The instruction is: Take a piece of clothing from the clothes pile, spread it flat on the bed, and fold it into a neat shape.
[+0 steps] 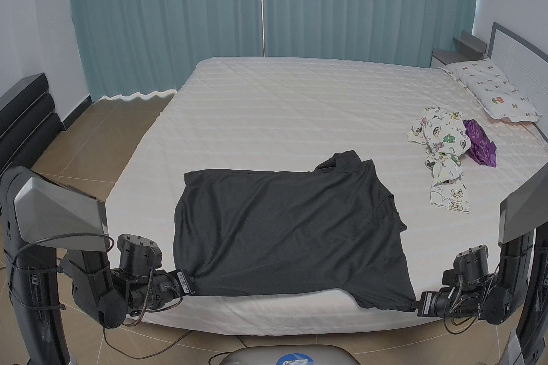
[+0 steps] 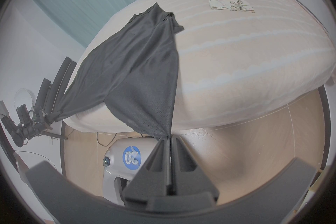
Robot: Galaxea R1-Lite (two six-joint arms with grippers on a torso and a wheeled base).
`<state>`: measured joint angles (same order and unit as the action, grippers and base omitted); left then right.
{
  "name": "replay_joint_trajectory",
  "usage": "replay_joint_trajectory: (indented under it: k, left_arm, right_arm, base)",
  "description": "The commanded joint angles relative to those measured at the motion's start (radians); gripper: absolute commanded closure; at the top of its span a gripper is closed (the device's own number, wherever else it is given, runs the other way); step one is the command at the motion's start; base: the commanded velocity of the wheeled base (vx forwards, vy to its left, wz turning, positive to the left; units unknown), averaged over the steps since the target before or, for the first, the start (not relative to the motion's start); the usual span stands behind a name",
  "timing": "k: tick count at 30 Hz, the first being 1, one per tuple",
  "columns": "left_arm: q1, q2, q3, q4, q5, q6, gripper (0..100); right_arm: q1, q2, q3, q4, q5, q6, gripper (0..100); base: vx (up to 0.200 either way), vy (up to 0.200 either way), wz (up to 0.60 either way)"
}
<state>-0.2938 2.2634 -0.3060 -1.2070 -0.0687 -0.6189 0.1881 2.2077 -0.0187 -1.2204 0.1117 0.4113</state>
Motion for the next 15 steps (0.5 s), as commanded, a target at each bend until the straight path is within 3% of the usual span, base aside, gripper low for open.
replay_joint_trajectory:
  k: [1,6,15]
  left_arm:
    - [0.035,-0.018,0.034,0.001,0.001,0.097,100]
    - [0.047,-0.021,0.071,-0.006,0.015,0.214,100]
    - [0.039,-0.008,0.110,-0.008,0.142,0.355,100]
  right_arm:
    - [-0.016,-0.167,0.019,0.165,0.002,-0.019,100]
    - [-0.006,-0.249,0.019,0.297,0.003,-0.023,100]
    - [0.004,-0.333,0.019,0.438,0.005,-0.023,100]
  base:
    - [0.000,0.000,0.00]
    - [0.000,0.000,0.00]
    - [0.000,0.000,0.00]
